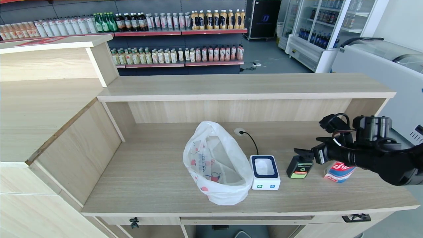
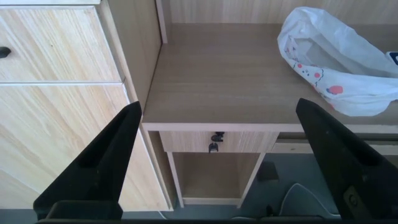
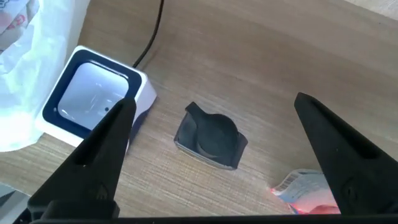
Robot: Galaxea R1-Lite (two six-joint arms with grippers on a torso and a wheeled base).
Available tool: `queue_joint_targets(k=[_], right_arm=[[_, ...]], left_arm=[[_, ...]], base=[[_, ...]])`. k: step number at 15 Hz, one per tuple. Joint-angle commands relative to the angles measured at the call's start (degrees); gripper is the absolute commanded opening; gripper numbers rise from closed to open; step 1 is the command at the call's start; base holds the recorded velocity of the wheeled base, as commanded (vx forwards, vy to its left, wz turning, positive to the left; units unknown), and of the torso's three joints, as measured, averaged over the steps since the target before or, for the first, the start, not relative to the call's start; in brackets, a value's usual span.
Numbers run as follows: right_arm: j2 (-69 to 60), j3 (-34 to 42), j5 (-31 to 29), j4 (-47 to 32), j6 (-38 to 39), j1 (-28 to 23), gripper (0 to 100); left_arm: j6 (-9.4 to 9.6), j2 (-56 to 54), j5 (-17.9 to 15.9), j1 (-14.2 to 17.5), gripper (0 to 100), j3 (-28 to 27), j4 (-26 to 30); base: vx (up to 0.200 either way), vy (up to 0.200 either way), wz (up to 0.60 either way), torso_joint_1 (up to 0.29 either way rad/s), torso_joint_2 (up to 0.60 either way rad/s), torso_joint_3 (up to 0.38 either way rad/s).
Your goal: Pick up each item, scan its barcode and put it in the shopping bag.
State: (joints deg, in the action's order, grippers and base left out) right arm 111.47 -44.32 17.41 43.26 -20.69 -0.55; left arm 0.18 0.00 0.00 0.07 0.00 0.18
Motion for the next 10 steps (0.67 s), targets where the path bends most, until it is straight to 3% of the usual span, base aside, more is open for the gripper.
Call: queue_joint_targets(k=[1,10], right_arm=[[4.7,0.8,0.7,4.5,-1.7,0.2,100],[12.2,2.9,3.9,13.1,-4.3,2.0,100]], left_arm=[[-0.01,0.1,0.0,0.0,100,0.0,0.0],[-0.01,0.1,0.0,0.0,100,0.0,0.0]], base=[[0.000,0.000,0.00,0.000,0.00,0.000],[0.000,0.000,0.00,0.000,0.00,0.000]])
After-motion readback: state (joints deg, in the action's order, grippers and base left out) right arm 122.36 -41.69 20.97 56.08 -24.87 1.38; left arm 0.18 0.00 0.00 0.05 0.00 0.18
